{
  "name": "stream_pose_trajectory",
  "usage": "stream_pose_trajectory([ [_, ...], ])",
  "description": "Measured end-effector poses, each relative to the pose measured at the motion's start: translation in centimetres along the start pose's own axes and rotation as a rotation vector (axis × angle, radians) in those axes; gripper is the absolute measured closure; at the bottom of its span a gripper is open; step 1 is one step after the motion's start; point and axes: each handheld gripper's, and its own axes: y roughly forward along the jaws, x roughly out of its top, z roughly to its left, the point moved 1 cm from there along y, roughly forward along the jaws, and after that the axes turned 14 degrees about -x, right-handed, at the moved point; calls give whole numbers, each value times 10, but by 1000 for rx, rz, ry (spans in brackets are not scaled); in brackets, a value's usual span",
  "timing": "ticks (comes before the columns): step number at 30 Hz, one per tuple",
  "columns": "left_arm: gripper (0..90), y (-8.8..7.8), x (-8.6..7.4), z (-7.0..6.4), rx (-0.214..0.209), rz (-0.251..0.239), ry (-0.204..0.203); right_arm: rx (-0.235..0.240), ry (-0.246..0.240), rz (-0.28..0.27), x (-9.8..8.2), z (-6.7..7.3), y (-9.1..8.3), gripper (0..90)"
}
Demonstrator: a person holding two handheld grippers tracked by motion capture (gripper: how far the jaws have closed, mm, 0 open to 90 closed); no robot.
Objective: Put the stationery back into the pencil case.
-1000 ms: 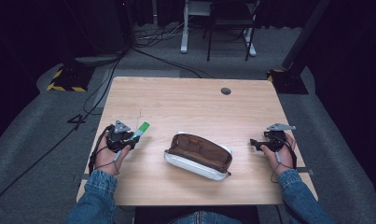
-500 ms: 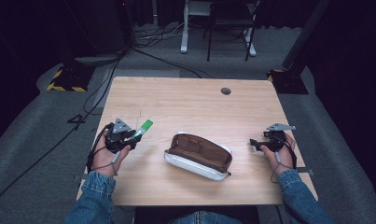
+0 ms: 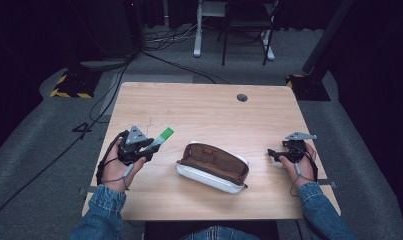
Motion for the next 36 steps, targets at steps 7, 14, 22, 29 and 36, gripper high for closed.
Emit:
stream_pose_trajectory([
  [7,659,4,15,-20,-53,-4,59,2,-3,-2,0,0,0,197],
  [14,658,7,25,-38,-106,-3,105,1,-3,-2,0,0,0,199],
  [22,659,16,36,-54,-161,14,162,-1,-3,-5,0,1,-1,211],
  [29,659,31,44,-64,-211,35,200,-3,-2,-5,-1,3,-1,217],
  [36,659,40,47,-72,-242,52,226,-3,-2,-5,-1,3,-1,217],
])
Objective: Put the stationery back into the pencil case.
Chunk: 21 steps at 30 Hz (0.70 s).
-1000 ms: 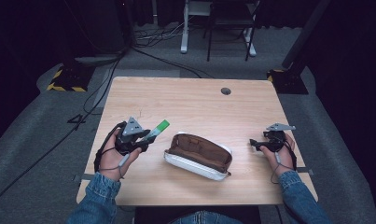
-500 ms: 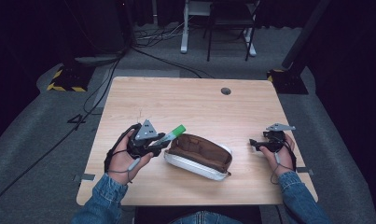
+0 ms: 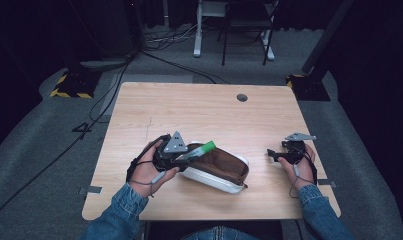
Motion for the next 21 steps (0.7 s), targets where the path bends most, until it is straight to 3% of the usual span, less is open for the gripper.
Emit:
stream_pose_trajectory([
  [21,659,18,7,-17,-111,61,95,3,-2,-3,0,1,-1,221],
])
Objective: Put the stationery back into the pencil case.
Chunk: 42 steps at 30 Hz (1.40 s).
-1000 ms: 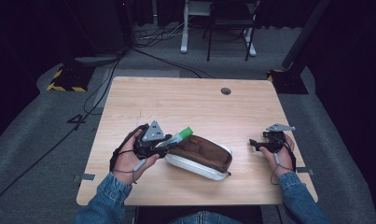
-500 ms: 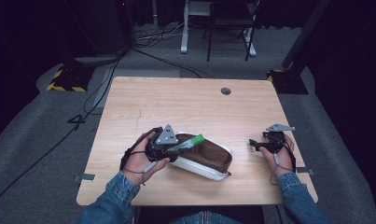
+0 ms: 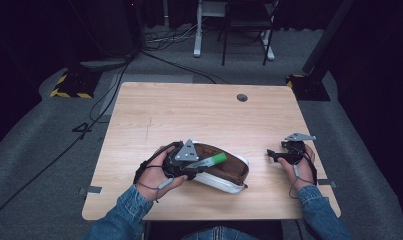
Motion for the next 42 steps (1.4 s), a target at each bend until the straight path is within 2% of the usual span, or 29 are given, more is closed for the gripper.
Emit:
stream_pose_trajectory([
  [4,659,4,1,-2,-24,12,18,2,-1,0,0,0,0,225],
  [11,659,12,0,-1,-66,44,28,4,-3,0,-1,1,-1,227],
  [20,658,18,3,7,-103,63,19,6,-5,-2,-1,2,-2,228],
  [36,658,32,6,29,-110,97,27,5,-5,-2,-2,3,-3,228],
  [42,658,34,7,34,-110,100,49,7,-4,-1,-3,3,-5,229],
])
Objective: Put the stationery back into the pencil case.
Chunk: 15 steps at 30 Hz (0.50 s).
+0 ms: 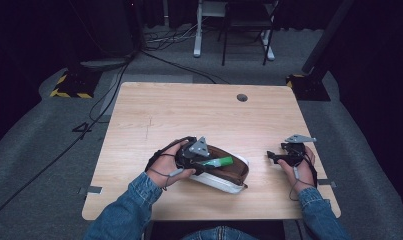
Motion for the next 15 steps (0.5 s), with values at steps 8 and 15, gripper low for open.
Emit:
stream_pose_trajectory([
  [8,657,6,5,3,-15,32,52,4,2,0,-3,0,-4,235],
  [15,418,6,5,8,44,-20,48,6,2,-2,-5,0,-5,236],
])
